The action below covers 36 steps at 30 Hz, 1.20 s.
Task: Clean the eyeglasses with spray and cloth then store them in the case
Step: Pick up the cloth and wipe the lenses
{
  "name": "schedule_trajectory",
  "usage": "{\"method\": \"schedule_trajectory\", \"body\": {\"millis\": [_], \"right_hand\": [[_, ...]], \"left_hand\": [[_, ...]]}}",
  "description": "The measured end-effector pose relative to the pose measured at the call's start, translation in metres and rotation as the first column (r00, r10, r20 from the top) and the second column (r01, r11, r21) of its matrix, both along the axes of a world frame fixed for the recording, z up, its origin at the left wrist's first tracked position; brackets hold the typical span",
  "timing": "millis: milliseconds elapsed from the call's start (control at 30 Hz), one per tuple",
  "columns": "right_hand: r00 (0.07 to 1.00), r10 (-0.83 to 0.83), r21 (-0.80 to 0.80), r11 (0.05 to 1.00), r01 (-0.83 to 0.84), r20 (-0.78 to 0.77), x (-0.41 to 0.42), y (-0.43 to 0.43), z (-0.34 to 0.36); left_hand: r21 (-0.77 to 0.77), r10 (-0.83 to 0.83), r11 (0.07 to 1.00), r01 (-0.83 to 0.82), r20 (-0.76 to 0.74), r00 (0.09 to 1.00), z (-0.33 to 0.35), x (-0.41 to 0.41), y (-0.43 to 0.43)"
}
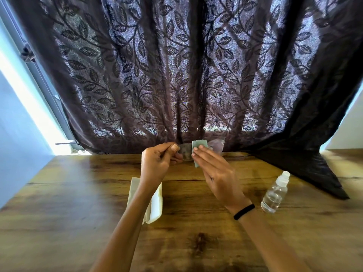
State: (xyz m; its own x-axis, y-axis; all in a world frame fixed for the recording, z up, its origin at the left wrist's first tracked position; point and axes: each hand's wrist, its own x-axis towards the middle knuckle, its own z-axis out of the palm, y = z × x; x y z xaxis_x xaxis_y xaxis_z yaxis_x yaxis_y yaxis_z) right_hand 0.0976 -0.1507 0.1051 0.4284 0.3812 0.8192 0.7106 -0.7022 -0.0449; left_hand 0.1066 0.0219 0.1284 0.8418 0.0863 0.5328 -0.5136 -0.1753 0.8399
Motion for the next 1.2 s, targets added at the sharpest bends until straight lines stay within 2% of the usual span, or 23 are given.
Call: {"method": "schedule_trajectory", "body": {"millis": [133, 233, 333, 400, 500, 600, 667, 700, 733, 800, 867, 900, 933, 1000, 1067, 1100, 1133, 1200], "right_hand": [[0.997, 0.019, -0.025, 0.999, -0.021, -0.072, -0.005, -0.009, -0.008], [0.979, 0.028, 0.094, 0.996, -0.01, -0.202, -0.005, -0.019, -0.012], [0.913, 0.006, 0.24, 0.966, 0.101, -0.408, 0.001, -0.031, -0.013], [0.809, -0.001, 0.291, 0.933, 0.212, -0.587, 0.009, -0.041, -0.013], [0.54, 0.138, 0.351, 0.882, 0.315, -0.83, 0.016, -0.053, -0.021], [0.256, 0.361, 0.437, 0.816, 0.379, -0.897, 0.015, -0.054, -0.031], [0.147, 0.463, 0.478, 0.769, 0.424, -0.874, 0.012, -0.051, -0.041], [0.12, 0.451, 0.453, 0.769, 0.451, -0.884, 0.01, -0.05, -0.045], [0.115, 0.379, 0.387, 0.795, 0.467, -0.918, 0.008, -0.049, -0.049], [0.158, 0.071, 0.138, 0.874, 0.466, -0.985, 0.008, -0.052, -0.059], [0.265, -0.205, -0.052, 0.871, 0.489, -0.942, 0.008, -0.057, -0.061], [0.341, -0.245, -0.044, 0.864, 0.502, -0.908, 0.009, -0.058, -0.059], [0.427, -0.218, 0.028, 0.866, 0.5, -0.877, 0.011, -0.06, -0.056], [0.554, -0.001, 0.299, 0.841, 0.451, -0.832, 0.015, -0.06, -0.046], [0.59, 0.31, 0.594, 0.712, 0.375, -0.745, 0.017, -0.058, -0.031], [0.592, 0.414, 0.681, 0.646, 0.344, -0.692, 0.018, -0.057, -0.025], [0.598, 0.453, 0.715, 0.621, 0.321, -0.661, 0.02, -0.056, -0.021], [0.631, 0.4, 0.682, 0.671, 0.292, -0.664, 0.026, -0.054, -0.017]], "left_hand": [[-0.036, 0.016, 0.999, -0.016, 0.001, 1.0, -0.002, 0.001, 0.001], [-0.045, 0.027, 0.999, -0.026, 0.009, 1.0, -0.002, 0.002, 0.004], [-0.042, 0.044, 0.998, -0.043, 0.008, 0.999, -0.004, 0.002, 0.007], [-0.052, 0.051, 0.997, -0.051, -0.001, 0.999, -0.006, 0.002, 0.009], [-0.066, 0.055, 0.996, -0.056, -0.014, 0.998, -0.011, 0.001, 0.01], [-0.071, 0.047, 0.996, -0.05, -0.033, 0.998, -0.016, 0.001, 0.009], [-0.076, 0.045, 0.996, -0.049, -0.055, 0.997, -0.019, 0.001, 0.008], [-0.074, 0.044, 0.996, -0.048, -0.06, 0.997, -0.02, 0.001, 0.007], [-0.072, 0.041, 0.996, -0.046, -0.061, 0.997, -0.021, 0.001, 0.007], [-0.064, 0.031, 0.997, -0.034, -0.047, 0.998, -0.023, -0.001, 0.008], [-0.063, 0.015, 0.998, -0.017, -0.039, 0.999, -0.024, -0.002, 0.01], [-0.068, 0.008, 0.998, -0.01, -0.039, 0.999, -0.024, -0.003, 0.011], [-0.074, 0.004, 0.997, -0.007, -0.039, 0.999, -0.024, -0.002, 0.011], [-0.082, 0.007, 0.997, -0.01, -0.041, 0.999, -0.024, -0.002, 0.012], [-0.089, 0.005, 0.996, -0.01, -0.047, 0.999, -0.024, -0.002, 0.011], [-0.093, -0.002, 0.996, -0.003, -0.051, 0.999, -0.024, -0.002, 0.01], [-0.1, -0.014, 0.995, 0.009, -0.056, 0.998, -0.023, -0.003, 0.009], [-0.117, -0.046, 0.992, 0.038, -0.068, 0.997, -0.02, -0.004, 0.007]]}}
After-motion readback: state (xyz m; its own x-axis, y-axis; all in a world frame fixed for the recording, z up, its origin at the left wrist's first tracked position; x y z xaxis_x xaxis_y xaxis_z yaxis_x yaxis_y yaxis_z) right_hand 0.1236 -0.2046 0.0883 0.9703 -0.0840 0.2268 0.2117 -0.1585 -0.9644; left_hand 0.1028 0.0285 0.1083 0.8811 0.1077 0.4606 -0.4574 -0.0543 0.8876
